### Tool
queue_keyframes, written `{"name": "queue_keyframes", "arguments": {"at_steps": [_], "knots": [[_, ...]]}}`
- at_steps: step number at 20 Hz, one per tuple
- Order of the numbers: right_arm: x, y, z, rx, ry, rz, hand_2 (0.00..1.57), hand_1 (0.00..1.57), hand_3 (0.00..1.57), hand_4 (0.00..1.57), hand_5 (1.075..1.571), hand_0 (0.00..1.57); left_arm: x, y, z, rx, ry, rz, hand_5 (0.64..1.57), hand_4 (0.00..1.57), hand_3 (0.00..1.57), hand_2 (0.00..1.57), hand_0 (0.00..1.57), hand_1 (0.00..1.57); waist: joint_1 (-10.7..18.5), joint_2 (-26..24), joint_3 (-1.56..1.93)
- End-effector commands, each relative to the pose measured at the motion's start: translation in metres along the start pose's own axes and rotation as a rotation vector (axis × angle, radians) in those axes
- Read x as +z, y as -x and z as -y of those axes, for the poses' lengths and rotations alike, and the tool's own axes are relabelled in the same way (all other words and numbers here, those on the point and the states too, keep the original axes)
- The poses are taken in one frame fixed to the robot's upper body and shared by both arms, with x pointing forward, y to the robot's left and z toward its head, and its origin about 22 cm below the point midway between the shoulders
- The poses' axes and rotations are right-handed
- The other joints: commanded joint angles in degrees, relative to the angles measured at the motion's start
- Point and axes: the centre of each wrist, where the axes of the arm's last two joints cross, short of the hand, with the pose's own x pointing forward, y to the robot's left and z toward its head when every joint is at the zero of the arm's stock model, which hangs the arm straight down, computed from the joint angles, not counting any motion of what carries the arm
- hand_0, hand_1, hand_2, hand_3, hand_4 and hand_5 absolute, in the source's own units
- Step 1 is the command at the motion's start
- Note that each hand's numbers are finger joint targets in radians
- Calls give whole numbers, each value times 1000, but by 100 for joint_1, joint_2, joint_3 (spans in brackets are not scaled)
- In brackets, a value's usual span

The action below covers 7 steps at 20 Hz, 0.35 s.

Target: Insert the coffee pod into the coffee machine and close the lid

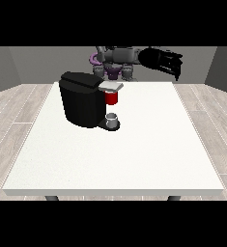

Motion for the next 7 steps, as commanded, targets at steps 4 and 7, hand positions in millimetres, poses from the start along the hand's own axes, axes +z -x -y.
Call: {"name": "queue_keyframes", "arguments": {"at_steps": [4, 7], "knots": [[25, 30, -56, -83, -136, 66, 0, 0, 0, 181, 1571, 0, 45, 36, -13, 45, -95, -82, 1571, 266, 0, 0, 0, 0, -636, -580, -2], [46, 38, -91, -146, -227, 57, 0, 0, 0, 259, 1571, 0, 70, 59, -22, 65, -175, -176, 1571, 266, 0, 0, 0, 0, -1141, -935, -3]]}}
